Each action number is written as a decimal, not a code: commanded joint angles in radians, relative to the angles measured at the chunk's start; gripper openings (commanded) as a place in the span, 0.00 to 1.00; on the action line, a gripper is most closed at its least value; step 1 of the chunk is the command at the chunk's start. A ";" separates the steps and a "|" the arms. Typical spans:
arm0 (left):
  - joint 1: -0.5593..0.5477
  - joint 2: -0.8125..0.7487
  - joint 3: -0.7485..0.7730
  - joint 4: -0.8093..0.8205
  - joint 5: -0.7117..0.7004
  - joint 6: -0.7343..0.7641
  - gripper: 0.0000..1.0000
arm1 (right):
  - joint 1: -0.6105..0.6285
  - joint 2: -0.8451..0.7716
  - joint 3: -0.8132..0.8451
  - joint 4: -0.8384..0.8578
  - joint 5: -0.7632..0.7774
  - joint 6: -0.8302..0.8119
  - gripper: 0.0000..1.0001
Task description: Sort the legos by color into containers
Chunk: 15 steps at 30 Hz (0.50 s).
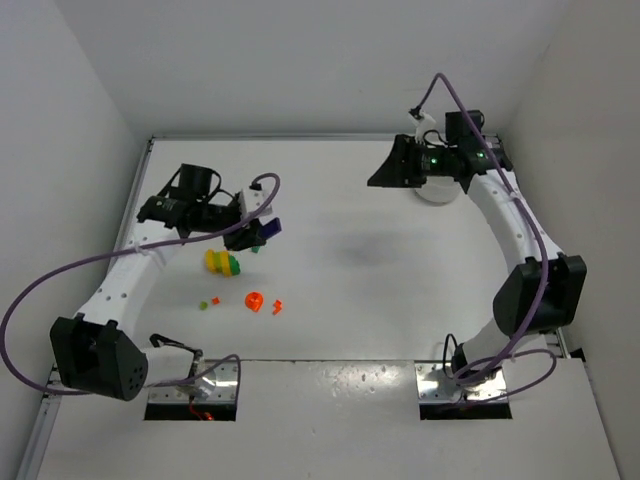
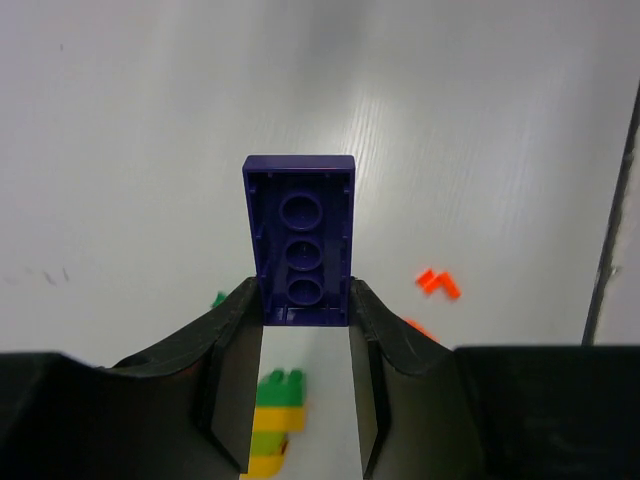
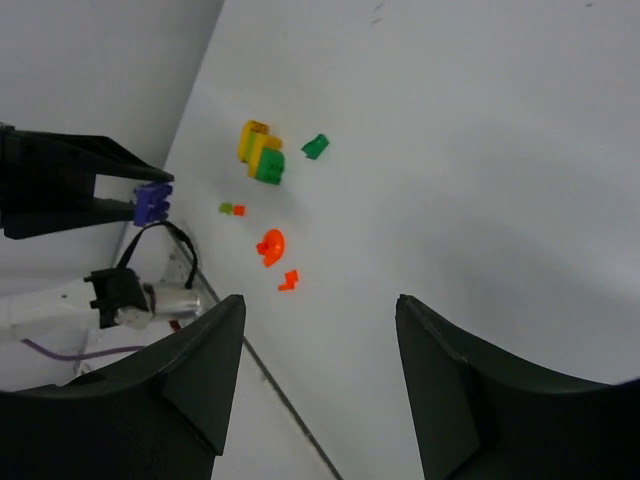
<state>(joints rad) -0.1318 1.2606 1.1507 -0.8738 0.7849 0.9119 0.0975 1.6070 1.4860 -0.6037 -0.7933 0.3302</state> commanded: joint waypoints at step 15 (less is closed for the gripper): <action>-0.449 0.141 0.190 0.346 -0.294 -0.631 0.10 | 0.260 0.050 0.017 0.104 -0.018 0.164 0.70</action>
<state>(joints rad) -0.5518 1.3956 1.3064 -0.5743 0.5793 0.3481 0.3382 1.6707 1.4818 -0.5320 -0.8116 0.4664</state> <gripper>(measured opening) 0.406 0.685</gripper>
